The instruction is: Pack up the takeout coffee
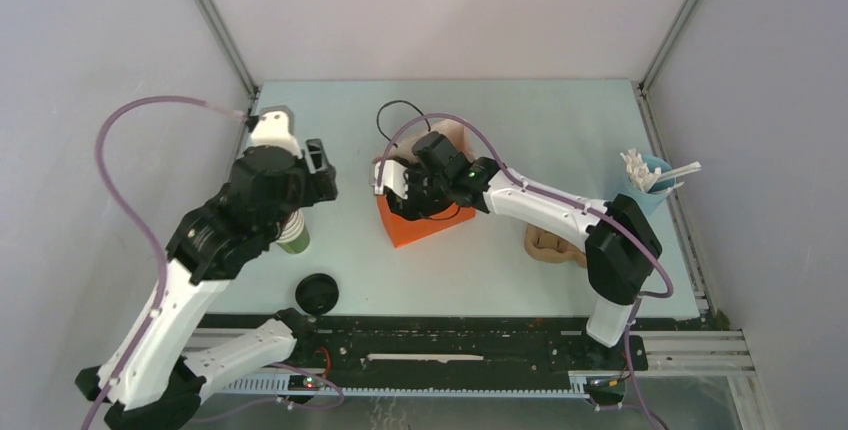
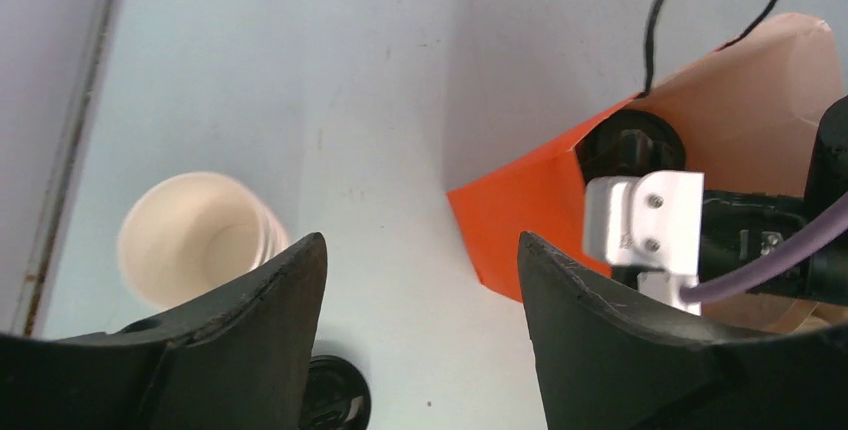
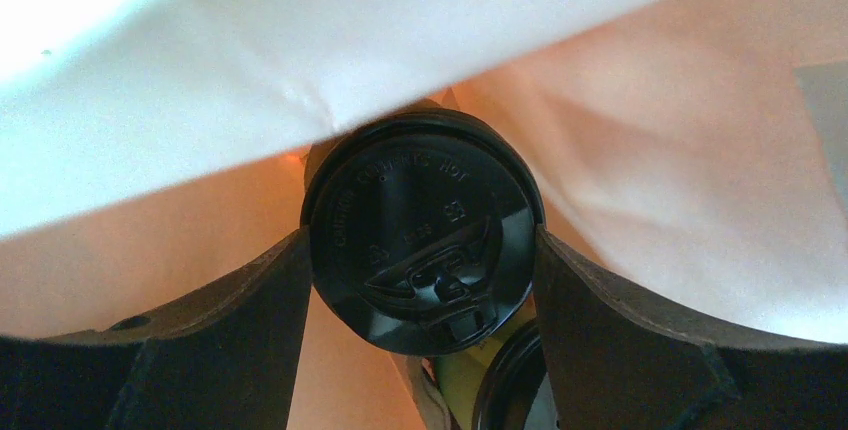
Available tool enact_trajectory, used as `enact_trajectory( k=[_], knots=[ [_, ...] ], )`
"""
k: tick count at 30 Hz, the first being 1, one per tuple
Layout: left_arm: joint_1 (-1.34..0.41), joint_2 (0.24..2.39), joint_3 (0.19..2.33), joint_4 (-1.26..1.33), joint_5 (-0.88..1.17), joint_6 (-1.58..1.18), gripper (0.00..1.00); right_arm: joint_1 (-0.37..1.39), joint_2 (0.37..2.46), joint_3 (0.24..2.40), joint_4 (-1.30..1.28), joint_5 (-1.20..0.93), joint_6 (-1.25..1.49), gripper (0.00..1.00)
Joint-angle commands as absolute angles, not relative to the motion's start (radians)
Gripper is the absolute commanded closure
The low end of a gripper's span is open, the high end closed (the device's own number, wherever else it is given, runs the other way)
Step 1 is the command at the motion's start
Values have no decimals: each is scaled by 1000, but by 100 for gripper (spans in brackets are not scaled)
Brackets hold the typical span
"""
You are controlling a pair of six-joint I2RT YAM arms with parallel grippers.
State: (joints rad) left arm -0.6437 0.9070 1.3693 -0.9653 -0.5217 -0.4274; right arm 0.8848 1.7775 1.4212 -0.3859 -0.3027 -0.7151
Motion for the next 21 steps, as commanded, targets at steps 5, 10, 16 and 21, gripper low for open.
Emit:
enact_trajectory(
  k=[5, 10, 16, 21],
  knots=[
    [-636, 787, 1444, -1048, -650, -406, 25, 874, 1865, 1434, -532, -389, -725, 44],
    [-636, 766, 1446, -1064, -649, -388, 25, 860, 1907, 1434, -530, -417, -712, 45],
    [-636, 752, 1448, -1072, -644, -375, 25, 844, 1958, 1438, -529, -434, -715, 43],
    [-636, 750, 1450, -1075, -636, -368, 25, 834, 1977, 1448, -530, -438, -713, 41]
  ],
)
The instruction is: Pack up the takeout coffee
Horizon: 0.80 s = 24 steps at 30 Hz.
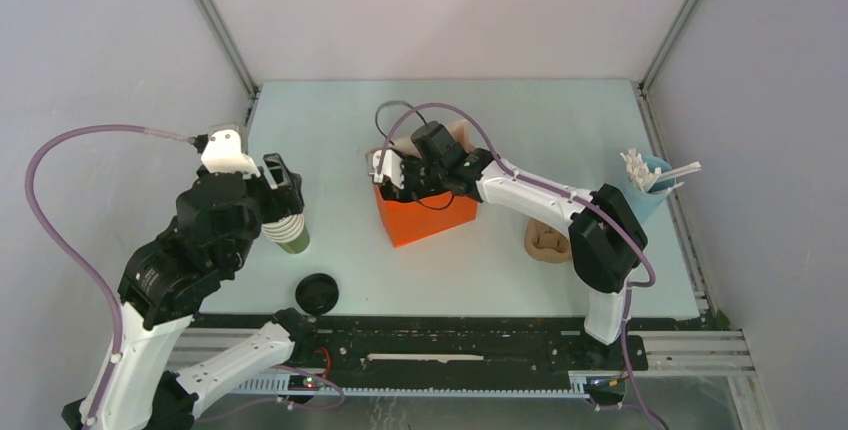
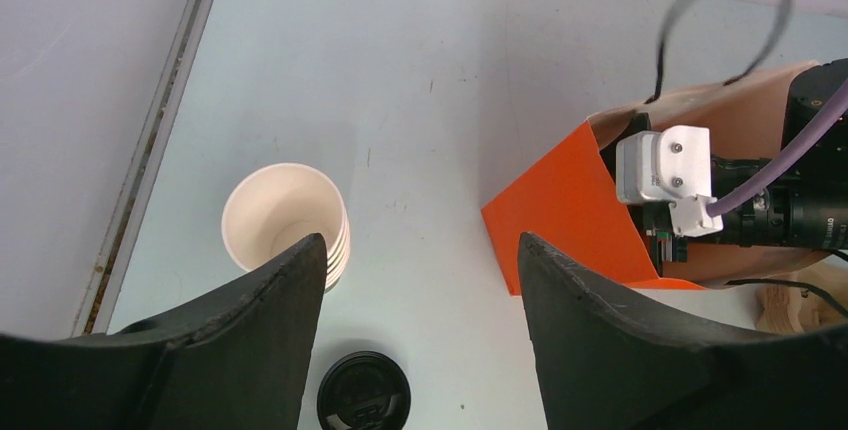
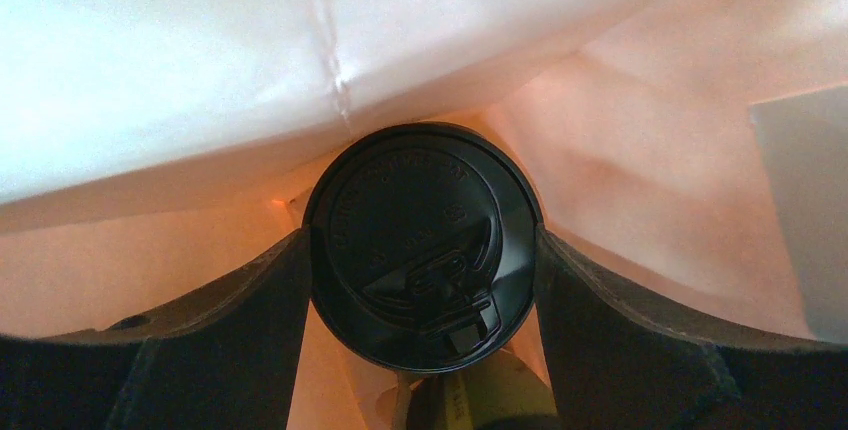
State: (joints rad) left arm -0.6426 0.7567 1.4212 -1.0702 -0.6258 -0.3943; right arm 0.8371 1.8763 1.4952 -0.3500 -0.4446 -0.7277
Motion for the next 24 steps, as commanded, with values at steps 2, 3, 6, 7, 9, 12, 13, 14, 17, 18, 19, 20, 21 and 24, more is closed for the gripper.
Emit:
enact_trajectory(
  k=[2, 3, 6, 7, 9, 12, 13, 14, 17, 18, 19, 20, 21, 24],
  knots=[
    [-636, 752, 1450, -1075, -631, -367, 25, 835, 1966, 1461, -541, -435, -713, 37],
    [-637, 752, 1450, -1074, -632, -364, 25, 835, 1957, 1474, -549, -432, -712, 34],
    [-636, 754, 1447, -1067, -627, -366, 25, 838, 1931, 1520, -575, -414, -693, 24],
    [-637, 755, 1446, -1065, -624, -367, 25, 836, 1928, 1546, -592, -407, -677, 22],
    [-636, 755, 1440, -1061, -620, -371, 25, 836, 1917, 1579, -611, -393, -661, 16],
    [-635, 753, 1432, -1053, -613, -377, 25, 836, 1897, 1619, -637, -367, -650, 7],
    [-636, 752, 1431, -1052, -610, -377, 25, 836, 1889, 1630, -647, -364, -646, 4],
    [-636, 753, 1432, -1052, -609, -381, 25, 834, 1880, 1639, -656, -362, -640, 2],
    [-637, 750, 1427, -1052, -605, -385, 25, 828, 1866, 1670, -684, -363, -622, 0],
    [-636, 751, 1425, -1050, -602, -388, 25, 827, 1864, 1682, -692, -363, -618, 0],
    [-636, 752, 1425, -1049, -599, -388, 25, 827, 1862, 1690, -698, -364, -612, 0],
    [-636, 754, 1423, -1049, -596, -390, 25, 826, 1861, 1699, -705, -364, -609, 0],
    [-636, 756, 1422, -1047, -593, -390, 25, 825, 1861, 1710, -710, -366, -607, 0],
    [-636, 761, 1422, -1046, -583, -392, 25, 823, 1861, 1728, -722, -364, -596, 0]
  ],
)
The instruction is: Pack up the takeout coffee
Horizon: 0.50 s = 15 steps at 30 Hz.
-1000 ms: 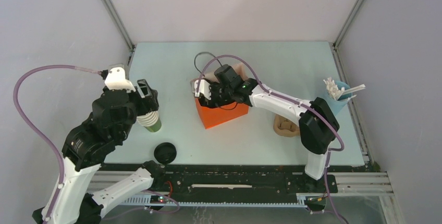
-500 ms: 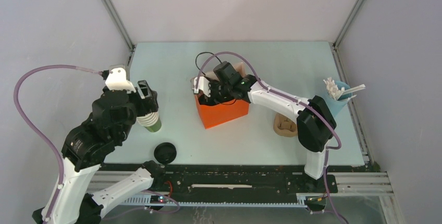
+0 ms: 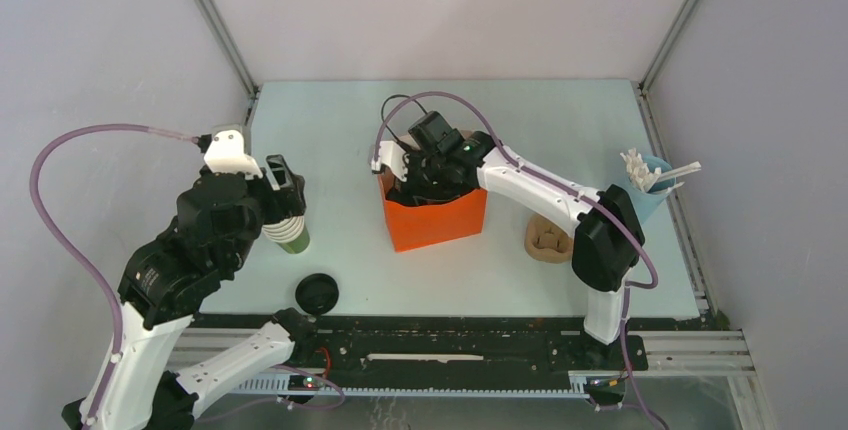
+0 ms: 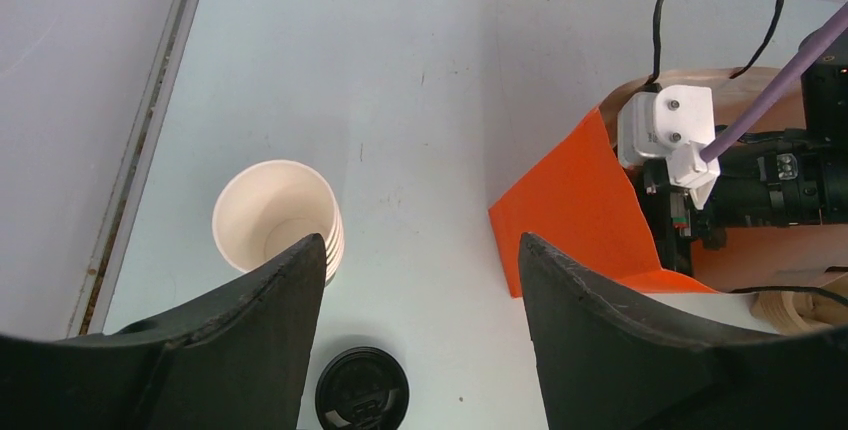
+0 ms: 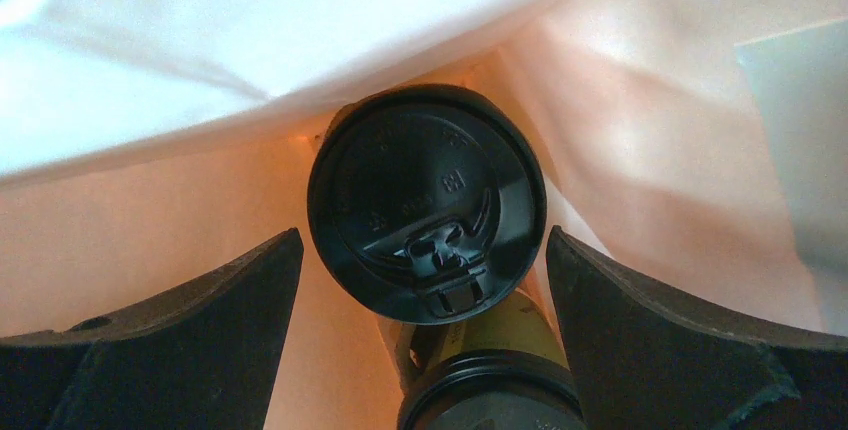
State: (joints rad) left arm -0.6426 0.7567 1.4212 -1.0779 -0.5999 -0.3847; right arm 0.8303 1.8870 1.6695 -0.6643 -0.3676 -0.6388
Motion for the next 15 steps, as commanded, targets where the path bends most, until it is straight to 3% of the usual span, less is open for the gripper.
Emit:
enact_trajectory(
  k=[1, 15],
  knots=[
    [-636, 763, 1422, -1046, -581, -393, 25, 823, 1860, 1731, -725, -364, -591, 0],
    [-636, 764, 1401, -1037, -559, -401, 25, 816, 1818, 1757, -738, -350, -516, 0]
  ],
)
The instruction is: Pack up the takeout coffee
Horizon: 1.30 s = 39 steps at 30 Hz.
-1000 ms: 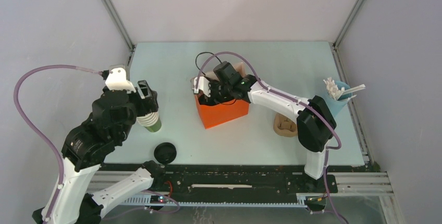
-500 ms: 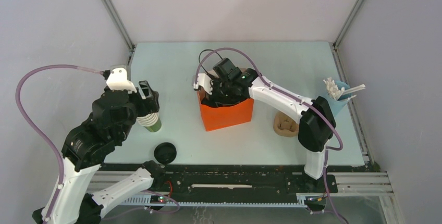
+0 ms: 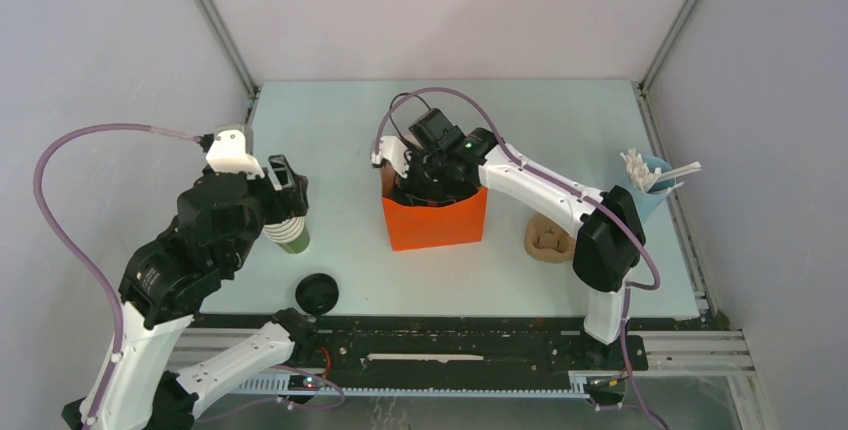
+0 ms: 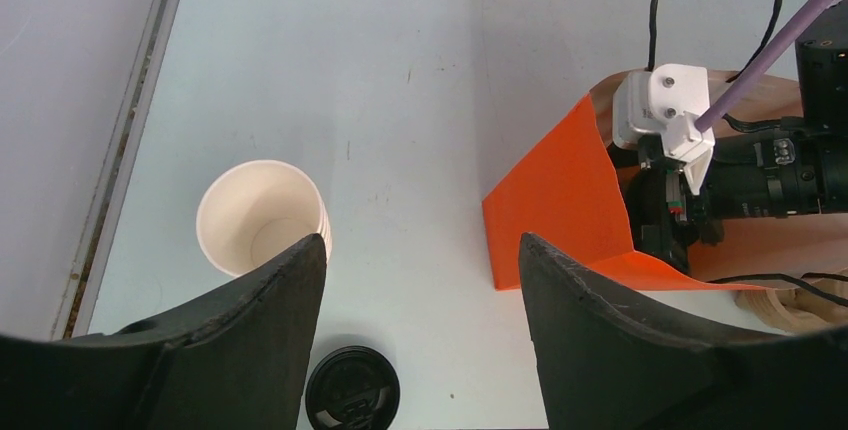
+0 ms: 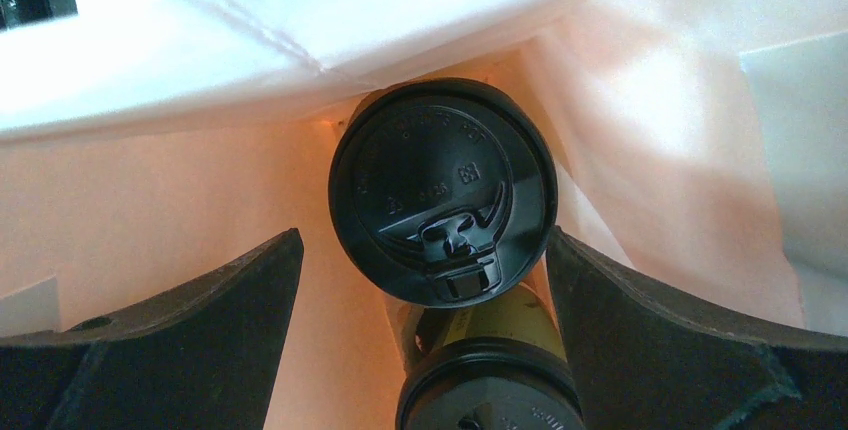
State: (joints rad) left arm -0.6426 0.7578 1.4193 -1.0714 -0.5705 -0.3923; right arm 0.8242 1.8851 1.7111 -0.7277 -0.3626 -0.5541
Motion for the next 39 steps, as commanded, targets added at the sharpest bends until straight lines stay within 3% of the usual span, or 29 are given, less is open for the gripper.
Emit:
enact_trajectory(
  k=[1, 23, 33, 39],
  knots=[
    [-637, 765, 1402, -1035, -558, -402, 25, 817, 1814, 1761, -739, -349, -510, 0],
    [-636, 801, 1391, -1011, -522, -395, 24, 789, 1679, 1828, -757, -260, -363, 0],
    [-637, 812, 1388, -1005, -525, -379, 24, 731, 1615, 2190, -962, 110, -143, 0],
    [-637, 796, 1389, -995, -512, -357, 24, 621, 1382, 2048, -975, 346, 68, 0]
  ],
)
